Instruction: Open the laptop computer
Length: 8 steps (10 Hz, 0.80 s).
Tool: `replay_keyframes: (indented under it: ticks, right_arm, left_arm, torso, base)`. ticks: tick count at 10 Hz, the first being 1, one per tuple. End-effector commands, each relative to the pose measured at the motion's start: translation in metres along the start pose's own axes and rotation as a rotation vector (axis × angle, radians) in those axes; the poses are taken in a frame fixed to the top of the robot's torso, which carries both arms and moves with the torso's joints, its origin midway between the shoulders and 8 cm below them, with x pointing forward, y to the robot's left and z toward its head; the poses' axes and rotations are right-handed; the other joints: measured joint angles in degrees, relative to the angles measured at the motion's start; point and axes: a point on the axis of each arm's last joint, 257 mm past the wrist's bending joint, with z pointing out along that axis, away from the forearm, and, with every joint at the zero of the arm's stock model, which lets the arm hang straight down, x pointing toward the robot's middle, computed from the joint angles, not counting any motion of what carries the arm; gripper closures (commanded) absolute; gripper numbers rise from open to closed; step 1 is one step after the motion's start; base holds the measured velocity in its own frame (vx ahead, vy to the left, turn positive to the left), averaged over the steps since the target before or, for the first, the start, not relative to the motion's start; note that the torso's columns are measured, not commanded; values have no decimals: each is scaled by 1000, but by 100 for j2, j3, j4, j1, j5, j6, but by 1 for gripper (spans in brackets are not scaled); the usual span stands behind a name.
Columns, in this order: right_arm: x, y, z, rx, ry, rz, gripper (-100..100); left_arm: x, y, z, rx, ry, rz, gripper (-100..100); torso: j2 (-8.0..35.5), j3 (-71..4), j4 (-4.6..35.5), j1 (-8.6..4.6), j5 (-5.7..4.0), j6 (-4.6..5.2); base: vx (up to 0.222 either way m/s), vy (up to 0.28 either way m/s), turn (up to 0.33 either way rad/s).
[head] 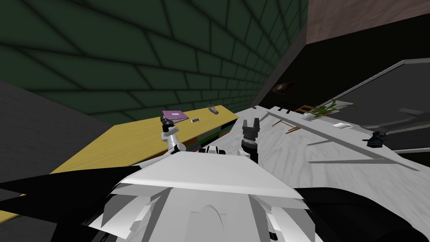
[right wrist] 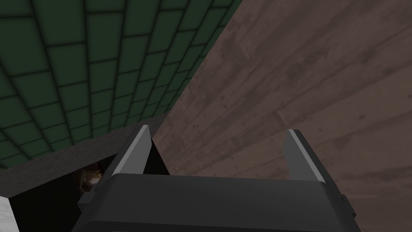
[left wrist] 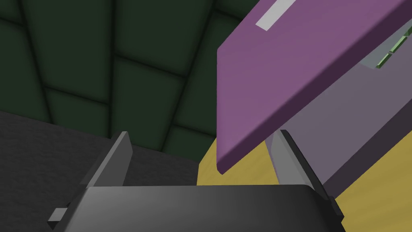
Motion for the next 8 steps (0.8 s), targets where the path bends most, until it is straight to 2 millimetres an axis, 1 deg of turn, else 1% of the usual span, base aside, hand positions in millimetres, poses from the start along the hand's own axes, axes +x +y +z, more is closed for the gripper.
replay_keyframes:
  ticks: [1,2,3,5,8]
  right_arm:
    - [0,0,0,0,0,0,0]
    - [0,0,0,0,0,0,0]
    - [0,0,0,0,0,0,0]
    - [0,0,0,0,0,0,0]
    - [0,0,0,0,0,0,0]
  left_arm:
    - [5,-17,6,6,0,0,-100]
    - [4,-11,3,1,-1,1,-100]
    - [4,-10,3,-3,-2,1,0]
    - [2,-7,2,-10,-4,1,0]
    - [4,-9,3,-5,-1,0,0]
  torso:
    - [-2,-1,0,0,-1,0]
    - [-6,-4,0,3,-1,0]
    - [-15,-9,-5,8,4,2]
    - [-15,-10,-4,4,1,3]
    - [-18,-10,-14,19,17,-2]
  base:
    - [-27,-18,-3]
    - [-11,-6,1]
    - [0,0,0]
    - [2,2,-5]
    - [0,0,0]
